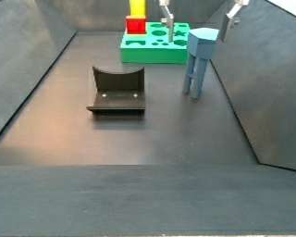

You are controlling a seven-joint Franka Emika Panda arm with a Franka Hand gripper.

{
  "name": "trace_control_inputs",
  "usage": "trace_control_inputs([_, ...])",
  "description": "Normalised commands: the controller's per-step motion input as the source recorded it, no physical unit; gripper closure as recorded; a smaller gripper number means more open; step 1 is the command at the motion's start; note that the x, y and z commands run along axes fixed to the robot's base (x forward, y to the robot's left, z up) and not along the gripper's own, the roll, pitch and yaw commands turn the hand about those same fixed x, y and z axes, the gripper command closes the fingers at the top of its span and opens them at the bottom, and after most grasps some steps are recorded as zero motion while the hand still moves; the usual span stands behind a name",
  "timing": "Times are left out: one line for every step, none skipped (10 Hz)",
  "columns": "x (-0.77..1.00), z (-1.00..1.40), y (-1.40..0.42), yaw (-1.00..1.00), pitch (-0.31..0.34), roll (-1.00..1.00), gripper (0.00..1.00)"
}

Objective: Pick up the 3 prong object. Move up. Move to above the board. Insert the 3 prong object.
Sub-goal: Pick up the 3 prong object.

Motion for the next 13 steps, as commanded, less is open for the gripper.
trace_control_inputs([-0.34, -0.1, -0.09, -0.1, -0.206, 0.0, 0.0])
trace_control_inputs([-0.29, -0.07, -0.1, -0.08, -0.179, 0.0, 0.0])
trace_control_inputs([-0.23, -0.08, -0.13, -0.1, -0.196, 0.0, 0.0])
trace_control_inputs([-0.24, -0.09, -0.13, -0.13, -0.24, -0.03, 0.0])
trace_control_inputs([-0.17, -0.09, -0.15, -0.23, -0.309, -0.08, 0.0])
trace_control_inputs([-0.17, -0.09, -0.16, -0.2, -0.236, 0.0, 0.0])
trace_control_inputs([-0.09, -0.12, -0.18, -0.18, -0.223, -0.01, 0.0])
trace_control_inputs([-0.08, -0.09, -0.21, -0.24, -0.227, -0.01, 0.0])
trace_control_inputs([-0.07, -0.09, -0.21, -0.22, -0.203, 0.0, 0.0])
trace_control_inputs([-0.06, -0.11, -0.22, -0.26, -0.243, -0.02, 0.0])
trace_control_inputs([-0.03, -0.11, -0.21, -0.27, -0.253, -0.04, 0.0])
trace_control_inputs([-0.01, -0.11, -0.19, -0.36, -0.316, -0.1, 0.0])
trace_control_inputs([0.0, -0.11, -0.18, -0.37, -0.331, -0.11, 0.0])
